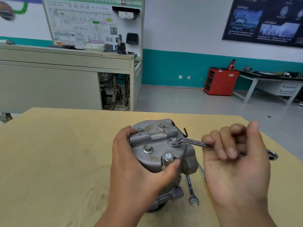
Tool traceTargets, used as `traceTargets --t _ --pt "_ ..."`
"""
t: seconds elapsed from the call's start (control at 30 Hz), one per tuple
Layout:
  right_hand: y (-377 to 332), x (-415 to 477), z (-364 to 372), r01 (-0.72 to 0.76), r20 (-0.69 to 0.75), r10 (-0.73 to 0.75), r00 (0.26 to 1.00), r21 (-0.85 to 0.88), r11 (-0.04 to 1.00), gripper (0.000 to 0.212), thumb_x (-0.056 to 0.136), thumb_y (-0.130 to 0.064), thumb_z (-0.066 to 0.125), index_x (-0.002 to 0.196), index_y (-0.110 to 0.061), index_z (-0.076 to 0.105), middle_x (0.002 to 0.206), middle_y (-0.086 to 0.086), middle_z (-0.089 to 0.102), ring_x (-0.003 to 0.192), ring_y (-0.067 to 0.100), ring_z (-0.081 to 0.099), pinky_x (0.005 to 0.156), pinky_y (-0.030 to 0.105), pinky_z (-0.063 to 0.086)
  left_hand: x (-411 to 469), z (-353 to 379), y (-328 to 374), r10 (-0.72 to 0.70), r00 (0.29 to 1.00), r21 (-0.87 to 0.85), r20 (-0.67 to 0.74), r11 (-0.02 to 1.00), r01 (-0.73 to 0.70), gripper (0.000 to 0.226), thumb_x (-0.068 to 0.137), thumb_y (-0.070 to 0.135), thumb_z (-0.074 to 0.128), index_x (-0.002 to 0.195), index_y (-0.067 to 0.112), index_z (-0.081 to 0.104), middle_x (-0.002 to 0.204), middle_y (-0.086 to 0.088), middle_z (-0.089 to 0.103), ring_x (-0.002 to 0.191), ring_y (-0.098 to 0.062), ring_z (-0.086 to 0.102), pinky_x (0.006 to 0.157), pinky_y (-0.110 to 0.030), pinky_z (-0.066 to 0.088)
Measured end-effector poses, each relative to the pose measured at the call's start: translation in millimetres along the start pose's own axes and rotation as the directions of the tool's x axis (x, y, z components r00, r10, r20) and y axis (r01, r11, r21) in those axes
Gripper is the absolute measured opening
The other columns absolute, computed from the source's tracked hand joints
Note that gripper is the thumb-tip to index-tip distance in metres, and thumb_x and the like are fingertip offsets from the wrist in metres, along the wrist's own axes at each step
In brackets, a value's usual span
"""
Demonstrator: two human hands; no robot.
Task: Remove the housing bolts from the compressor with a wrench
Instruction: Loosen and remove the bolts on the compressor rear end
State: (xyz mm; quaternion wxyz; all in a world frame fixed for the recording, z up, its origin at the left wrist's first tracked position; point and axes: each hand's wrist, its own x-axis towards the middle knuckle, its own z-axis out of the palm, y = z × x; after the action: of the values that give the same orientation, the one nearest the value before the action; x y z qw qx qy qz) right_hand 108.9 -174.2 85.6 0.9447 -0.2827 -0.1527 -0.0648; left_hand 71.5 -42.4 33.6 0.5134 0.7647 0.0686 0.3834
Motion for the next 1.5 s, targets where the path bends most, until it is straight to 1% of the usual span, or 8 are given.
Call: traceTargets --t 0.2,0.37,0.63,0.8,0.93,1.27,1.37,1.5 --pt "-1.7 6.6 -10.1 -0.029 -0.079 0.031 0.996 0.035 0.999 0.057 0.097 -0.037 0.034 0.043 -0.021 0.041 0.037 -0.007 0.019 0.034 0.009 0.016 0.036 0.02 0.029 -5.0 5.6 3.9 0.061 0.998 0.077 -0.018 0.995 -0.06 0.083 0.035 0.065 0.068 0.107 0.061 0.027 0.114 0.037 0.039 0.104 0.02 0.043 0.079 0.006 0.031" --pt "-5.3 31.3 -7.8 -0.302 -0.052 0.312 0.949 0.151 0.941 0.054 0.093 -0.042 0.038 0.046 -0.018 0.044 0.043 -0.008 0.009 0.04 0.009 0.005 0.03 0.015 0.023 -7.3 -3.9 -1.3 0.055 0.998 0.05 0.026 0.997 -0.057 0.085 0.033 0.06 0.064 0.113 0.055 0.035 0.113 0.035 0.051 0.097 0.018 0.053 0.072 0.005 0.035" --pt "-2.2 33.3 -8.5 -0.068 -0.09 0.075 0.993 0.07 0.995 0.055 0.097 -0.045 0.033 0.053 -0.017 0.049 0.041 -0.006 0.025 0.036 0.008 0.024 0.04 0.018 0.036 -3.3 12.5 4.2 0.012 1.0 0.032 -0.028 0.999 -0.011 0.088 0.029 0.065 0.071 0.102 0.069 0.023 0.115 0.026 0.037 0.111 -0.001 0.047 0.089 -0.015 0.039" --pt "-6.4 25.4 -30.4 -0.036 -0.072 0.005 0.997 -0.433 0.901 0.046 0.091 -0.032 0.045 0.051 -0.016 0.063 0.06 0.001 0.053 0.057 0.012 0.038 0.055 0.027 0.028 -11.2 16.9 4.8 0.039 0.999 0.051 -0.033 0.998 -0.038 0.086 0.033 0.065 0.071 0.101 0.072 0.02 0.114 0.028 0.032 0.119 -0.011 0.045 0.097 -0.029 0.041" --pt "-5.4 21.2 -34.7 -0.115 0.072 0.222 0.972 -0.681 0.724 0.026 0.065 -0.04 0.064 0.061 -0.015 0.07 0.053 0.0 0.047 0.048 0.008 0.036 0.046 0.019 0.028 -13.2 16.9 7.7 0.065 0.997 0.047 -0.03 0.997 -0.063 0.084 0.036 0.065 0.07 0.102 0.072 0.019 0.122 0.027 0.03 0.121 -0.009 0.042 0.098 -0.025 0.038" --pt "1.1 61.1 -22.9 -0.432 -0.051 0.449 0.892 -0.391 0.813 0.044 0.078 -0.047 0.052 0.051 -0.015 0.064 0.039 -0.003 0.039 0.032 0.004 0.031 0.032 0.015 0.027 -17.2 11.5 10.4 0.075 0.997 0.094 -0.014 0.993 -0.074 0.084 0.036 0.072 0.064 0.107 0.074 0.019 0.125 0.015 0.035 0.119 -0.006 0.039 0.092 -0.016 0.031" --pt "-15.4 62.3 -16.3 -0.344 -0.026 0.35 0.936 -0.264 0.901 0.041 0.083 -0.04 0.052 0.056 -0.014 0.068 0.046 -0.001 0.05 0.038 0.005 0.042 0.035 0.014 0.033 -19.8 9.7 8.1 0.105 0.994 0.102 -0.011 0.989 -0.103 0.085 0.039 0.073 0.064 0.109 0.076 0.017 0.127 0.015 0.036 0.121 -0.003 0.037 0.093 -0.015 0.03" --pt "-24.5 28.9 -17.2 -0.066 0.223 0.188 0.956 -0.463 0.884 0.006 0.07 -0.019 0.068 0.064 -0.018 0.068 0.065 0.01 0.068 0.055 0.017 0.064 0.043 0.017 0.044 -19.3 10.0 4.3 0.121 0.993 0.064 -0.013 0.991 -0.12 0.084 0.042 0.069 0.066 0.112 0.074 0.02 0.129 0.017 0.035 0.125 -0.005 0.038 0.097 -0.021 0.032"
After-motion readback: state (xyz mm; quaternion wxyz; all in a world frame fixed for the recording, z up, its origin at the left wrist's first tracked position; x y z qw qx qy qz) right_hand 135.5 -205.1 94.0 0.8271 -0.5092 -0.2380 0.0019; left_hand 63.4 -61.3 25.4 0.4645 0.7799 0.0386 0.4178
